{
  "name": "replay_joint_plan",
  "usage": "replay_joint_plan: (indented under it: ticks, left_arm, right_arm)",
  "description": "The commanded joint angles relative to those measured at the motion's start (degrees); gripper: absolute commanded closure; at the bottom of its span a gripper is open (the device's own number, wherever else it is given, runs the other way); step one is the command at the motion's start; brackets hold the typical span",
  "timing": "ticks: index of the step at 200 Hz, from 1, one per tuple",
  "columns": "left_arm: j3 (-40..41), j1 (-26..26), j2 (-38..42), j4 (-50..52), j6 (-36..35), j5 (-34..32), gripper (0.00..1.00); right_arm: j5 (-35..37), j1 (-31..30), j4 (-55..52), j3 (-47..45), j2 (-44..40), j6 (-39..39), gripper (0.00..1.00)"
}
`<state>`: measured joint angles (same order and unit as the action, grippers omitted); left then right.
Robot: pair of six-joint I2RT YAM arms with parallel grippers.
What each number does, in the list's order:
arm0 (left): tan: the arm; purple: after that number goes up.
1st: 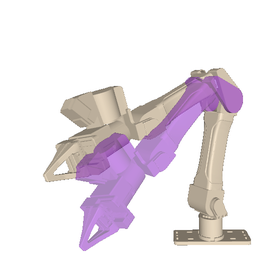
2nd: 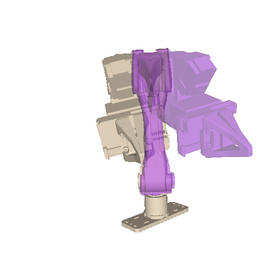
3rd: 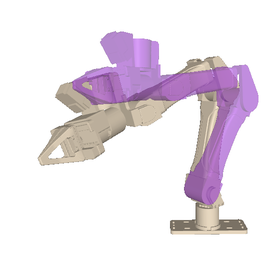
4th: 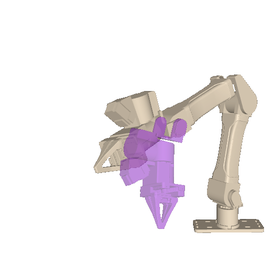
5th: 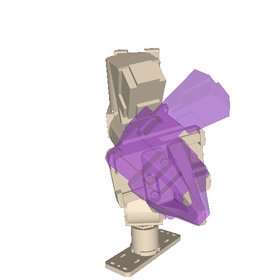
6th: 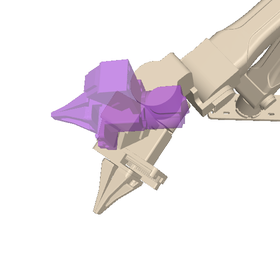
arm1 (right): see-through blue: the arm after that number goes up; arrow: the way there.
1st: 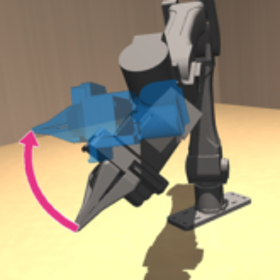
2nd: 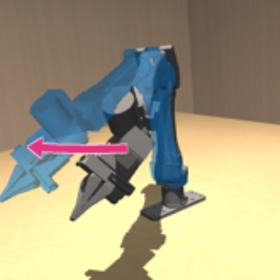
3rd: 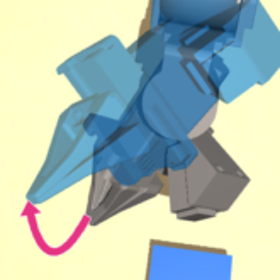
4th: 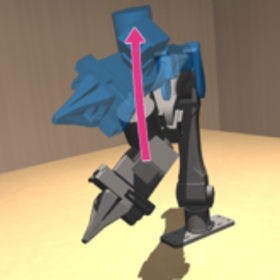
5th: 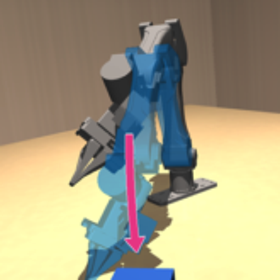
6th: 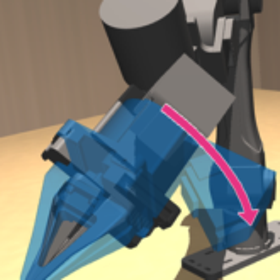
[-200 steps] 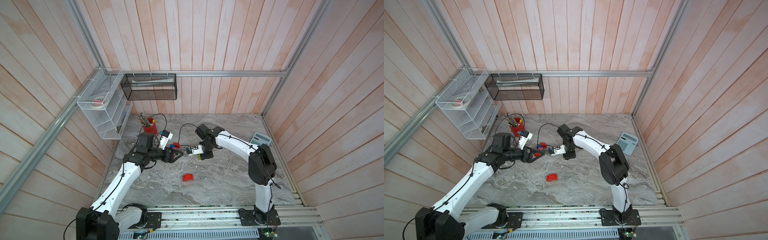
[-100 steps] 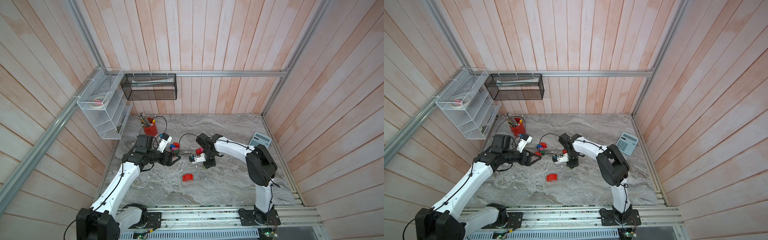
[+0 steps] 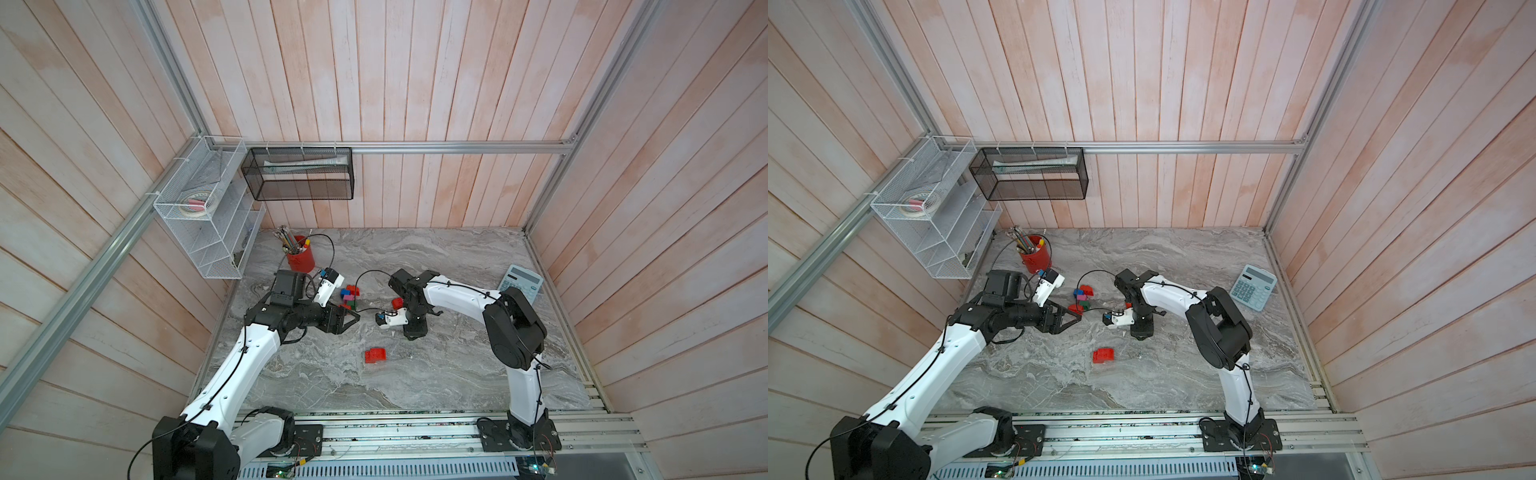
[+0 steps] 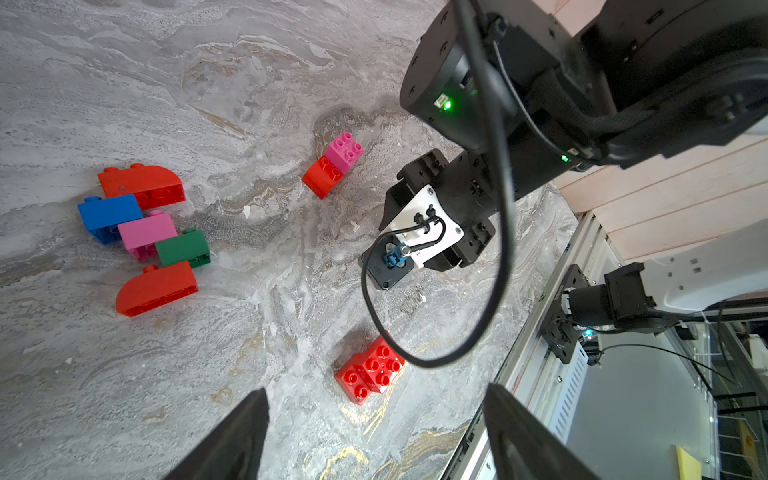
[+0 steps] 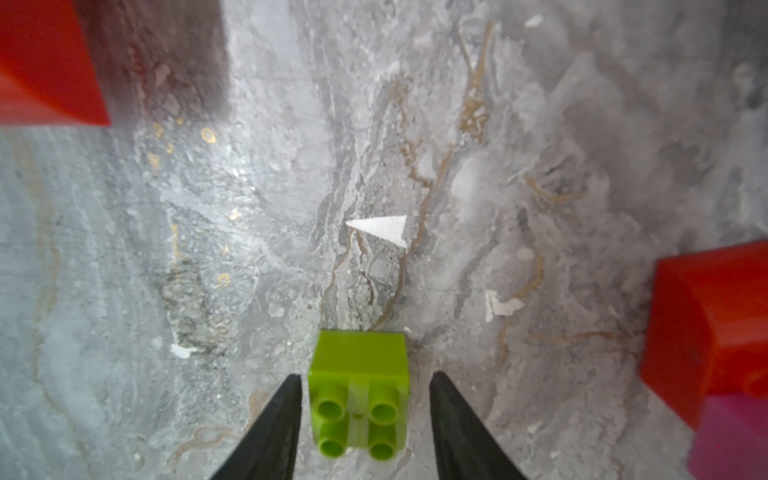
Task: Assemble the letter s with lego
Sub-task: Place the lego brick at the center of the board, then pick up the lego brick from the center of the board.
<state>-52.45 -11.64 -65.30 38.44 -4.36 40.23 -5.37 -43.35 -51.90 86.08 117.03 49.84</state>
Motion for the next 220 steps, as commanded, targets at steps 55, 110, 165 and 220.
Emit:
replay_joint_plan:
  ticks: [55,110,165,220]
  left_arm:
    - [2.0,-2.6,0.1,-7.3,-8.2,3.4,0.20]
    - [0.7,-14.2,-6.4,-16.2,-17.2,-2.9,0.23]
    - [-4.5,-23.2,-19.4,-18.4,-24.9,-8.9,0.28]
    - [-9.0,-28.1,-29.9,-19.6,-31.0,-12.4,0.34]
  right_arm:
    - [-13.4,8.4,8.3,-12.5,-20.2,-5.5,0.38]
    - [-25.2,18.0,21.9,-26.2,-34.5,-17.1,0.34]
    - [-30.6,23.7,35.4,-38.3,-44.4,-34.5,0.32]
    - [-35.5,27.0,44.4,-46.8,-50.0,-47.4,0.28]
